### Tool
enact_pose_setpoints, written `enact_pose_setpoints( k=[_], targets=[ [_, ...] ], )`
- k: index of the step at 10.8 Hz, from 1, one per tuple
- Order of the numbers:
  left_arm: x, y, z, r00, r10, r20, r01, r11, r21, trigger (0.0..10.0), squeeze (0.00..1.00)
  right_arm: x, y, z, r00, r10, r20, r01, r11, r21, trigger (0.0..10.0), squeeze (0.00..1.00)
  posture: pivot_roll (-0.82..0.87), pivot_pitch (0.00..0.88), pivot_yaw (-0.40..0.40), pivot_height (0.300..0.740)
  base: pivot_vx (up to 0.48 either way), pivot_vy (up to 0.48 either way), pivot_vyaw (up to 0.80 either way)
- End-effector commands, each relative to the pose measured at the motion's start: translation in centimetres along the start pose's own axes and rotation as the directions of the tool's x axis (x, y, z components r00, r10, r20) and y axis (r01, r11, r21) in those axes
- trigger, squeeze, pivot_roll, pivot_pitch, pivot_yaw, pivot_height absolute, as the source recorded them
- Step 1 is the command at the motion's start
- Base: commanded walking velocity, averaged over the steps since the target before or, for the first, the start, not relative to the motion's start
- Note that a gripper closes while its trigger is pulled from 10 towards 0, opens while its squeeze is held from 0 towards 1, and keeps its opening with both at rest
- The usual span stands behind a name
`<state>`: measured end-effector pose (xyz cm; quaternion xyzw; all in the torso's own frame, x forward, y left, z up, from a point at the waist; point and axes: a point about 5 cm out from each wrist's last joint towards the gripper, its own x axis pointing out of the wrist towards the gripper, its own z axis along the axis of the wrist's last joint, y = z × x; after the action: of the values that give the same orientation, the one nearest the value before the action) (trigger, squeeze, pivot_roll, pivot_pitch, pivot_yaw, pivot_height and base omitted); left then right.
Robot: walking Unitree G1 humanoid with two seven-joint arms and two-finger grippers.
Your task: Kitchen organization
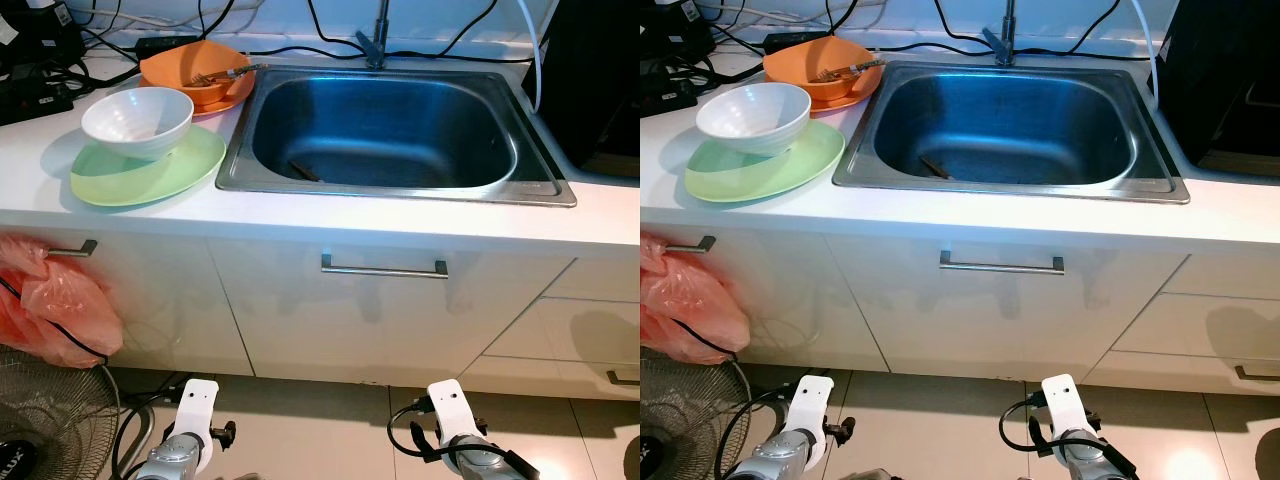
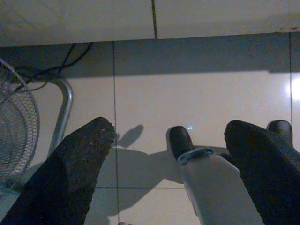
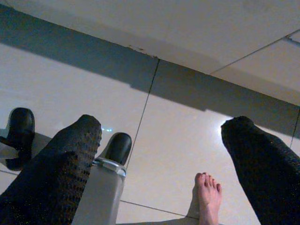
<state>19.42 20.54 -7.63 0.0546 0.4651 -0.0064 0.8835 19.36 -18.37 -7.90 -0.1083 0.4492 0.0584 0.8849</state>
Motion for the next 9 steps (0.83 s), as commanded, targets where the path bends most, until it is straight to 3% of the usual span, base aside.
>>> enact_pose_setpoints(
  k=[1, 9],
  targets=[
    [-0.07, 0.0, -0.52, 1.0, -0.012, -0.018, 0.012, 1.0, -0.007, 10.0, 0.0, -0.05, 0.0, -0.37, 1.0, 0.003, -0.016, -0.003, 1.0, -0.01, 10.0, 0.0, 0.1, 0.053, 0.007, 0.74, 0.0, 0.0, 0.0],
    [-0.02, -0.17, -0.29, 1.0, -0.017, -0.011, 0.017, 1.0, -0.007, 10.0, 0.0, -0.08, -0.11, -0.47, 1.0, 0.001, -0.02, -0.001, 1.0, -0.017, 10.0, 0.0, 0.1, 0.056, 0.006, 0.74, 0.0, 0.0, 0.0]
  ],
)
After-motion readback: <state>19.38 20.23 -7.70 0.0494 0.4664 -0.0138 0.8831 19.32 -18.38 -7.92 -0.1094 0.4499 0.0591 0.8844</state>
